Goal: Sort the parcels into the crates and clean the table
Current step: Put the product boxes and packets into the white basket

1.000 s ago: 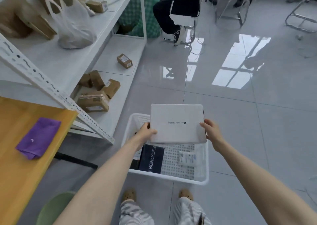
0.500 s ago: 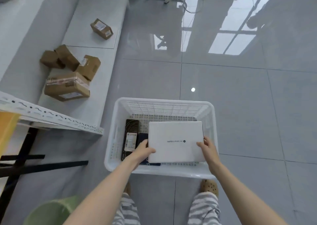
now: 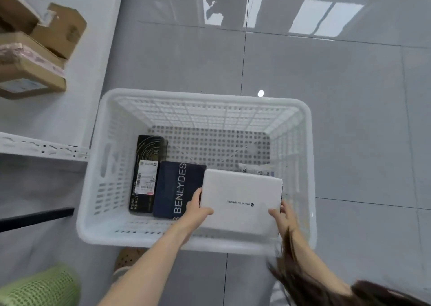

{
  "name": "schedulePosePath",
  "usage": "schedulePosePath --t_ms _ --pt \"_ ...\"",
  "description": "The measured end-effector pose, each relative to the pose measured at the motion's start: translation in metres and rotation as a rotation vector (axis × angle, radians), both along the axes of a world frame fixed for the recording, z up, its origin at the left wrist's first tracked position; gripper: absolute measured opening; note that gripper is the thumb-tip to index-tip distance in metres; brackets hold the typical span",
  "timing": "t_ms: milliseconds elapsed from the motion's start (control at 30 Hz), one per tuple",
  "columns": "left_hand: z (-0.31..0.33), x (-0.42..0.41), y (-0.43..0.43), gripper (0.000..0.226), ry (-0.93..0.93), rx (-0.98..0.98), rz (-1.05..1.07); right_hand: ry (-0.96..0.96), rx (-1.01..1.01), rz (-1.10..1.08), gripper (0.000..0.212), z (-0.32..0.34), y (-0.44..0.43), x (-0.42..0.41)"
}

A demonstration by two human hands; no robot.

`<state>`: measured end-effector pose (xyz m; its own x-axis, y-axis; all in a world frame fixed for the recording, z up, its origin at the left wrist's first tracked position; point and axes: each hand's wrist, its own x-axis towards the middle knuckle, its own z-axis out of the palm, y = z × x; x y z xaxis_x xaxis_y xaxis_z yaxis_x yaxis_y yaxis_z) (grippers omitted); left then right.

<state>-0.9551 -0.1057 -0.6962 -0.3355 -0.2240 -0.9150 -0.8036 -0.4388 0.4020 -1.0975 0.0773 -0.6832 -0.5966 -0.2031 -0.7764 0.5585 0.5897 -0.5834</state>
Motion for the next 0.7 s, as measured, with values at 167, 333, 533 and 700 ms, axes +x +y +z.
schedulePosePath --t_ms 167,333,533,700 --pt "-0.047 0.006 0.005 0.067 -0.04 0.005 -0.08 -0.062 0.02 0.073 0.034 -0.049 0.009 -0.002" --pt "-0.083 0.013 0.015 0.072 -0.06 -0.023 -0.117 -0.085 0.059 0.145 0.028 -0.088 0.012 -0.001" --pt "-0.103 0.007 0.019 0.089 -0.066 -0.045 -0.296 -0.089 0.098 0.25 0.058 -0.116 0.012 0.009" --pt "-0.113 -0.005 0.014 0.091 -0.176 -0.029 -0.569 -0.092 0.143 0.374 0.085 -0.138 0.008 0.008"
